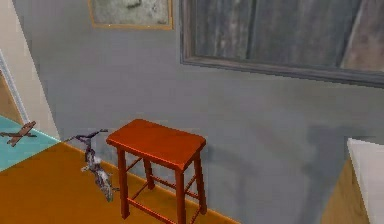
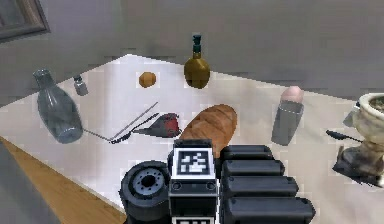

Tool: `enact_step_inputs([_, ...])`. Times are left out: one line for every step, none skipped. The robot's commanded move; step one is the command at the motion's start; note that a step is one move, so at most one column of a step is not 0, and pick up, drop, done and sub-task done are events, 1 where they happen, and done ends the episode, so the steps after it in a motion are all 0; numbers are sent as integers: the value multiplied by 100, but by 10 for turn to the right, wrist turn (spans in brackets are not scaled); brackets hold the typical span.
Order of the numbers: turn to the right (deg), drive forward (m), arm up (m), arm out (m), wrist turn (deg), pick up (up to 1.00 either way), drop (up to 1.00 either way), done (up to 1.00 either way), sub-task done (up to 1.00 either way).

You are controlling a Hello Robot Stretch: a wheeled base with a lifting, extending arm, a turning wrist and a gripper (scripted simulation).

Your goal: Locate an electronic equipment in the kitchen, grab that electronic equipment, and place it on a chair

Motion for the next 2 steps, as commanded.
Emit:
enact_step_inputs([360,0,0,0,0,0,0,0,0])
enact_step_inputs([450,0,0,0,0,0,0,0,0])
